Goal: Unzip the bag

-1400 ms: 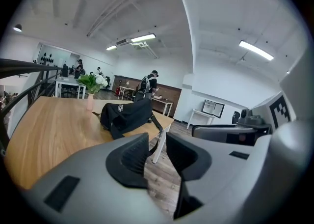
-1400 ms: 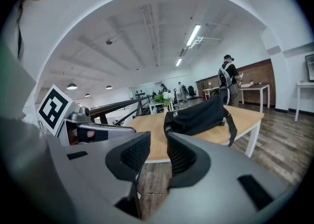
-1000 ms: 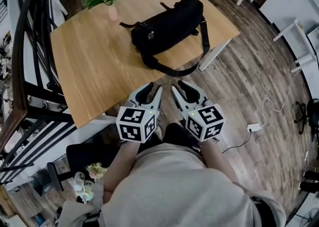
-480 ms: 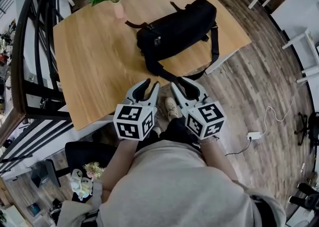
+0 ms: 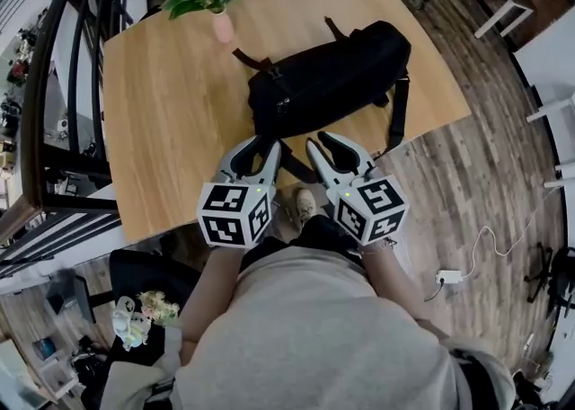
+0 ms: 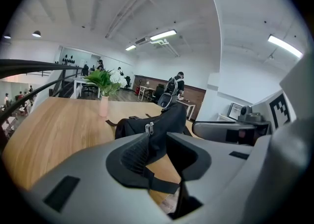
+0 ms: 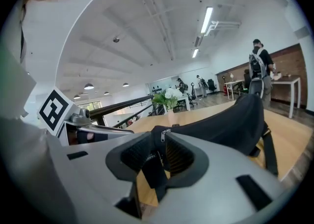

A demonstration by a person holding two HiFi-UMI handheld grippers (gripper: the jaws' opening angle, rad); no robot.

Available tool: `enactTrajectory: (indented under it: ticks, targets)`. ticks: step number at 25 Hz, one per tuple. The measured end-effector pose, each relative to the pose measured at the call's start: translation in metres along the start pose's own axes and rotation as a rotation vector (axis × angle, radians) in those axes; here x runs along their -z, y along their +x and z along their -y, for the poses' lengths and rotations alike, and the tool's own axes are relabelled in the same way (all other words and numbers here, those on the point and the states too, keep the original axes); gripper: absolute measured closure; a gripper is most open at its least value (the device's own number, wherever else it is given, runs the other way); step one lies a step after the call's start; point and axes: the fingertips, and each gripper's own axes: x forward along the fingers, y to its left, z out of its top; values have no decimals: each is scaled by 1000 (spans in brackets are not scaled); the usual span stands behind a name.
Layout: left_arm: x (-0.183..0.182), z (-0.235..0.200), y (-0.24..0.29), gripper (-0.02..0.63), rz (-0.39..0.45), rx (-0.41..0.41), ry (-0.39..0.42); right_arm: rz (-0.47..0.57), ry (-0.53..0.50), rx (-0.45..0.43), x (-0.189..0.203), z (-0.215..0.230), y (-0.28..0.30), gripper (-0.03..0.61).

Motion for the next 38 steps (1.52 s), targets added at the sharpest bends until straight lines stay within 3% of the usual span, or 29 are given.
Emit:
enactTrajectory:
  ticks: [11, 17, 26, 38]
  targets:
    - [-19, -25, 41, 509, 49, -187, -93, -36, -74, -181, -26, 41, 40, 482]
    - [-24, -37, 52, 508, 69, -264, -122, -40, -92, -234, -35, 57, 52, 482]
    - [-25, -49, 56, 506, 71, -315, -133, -45, -94, -271, -38, 61, 63, 482]
    - [-11, -57, 53, 453, 34, -250, -175, -104, -137, -243, -23, 45, 71, 480]
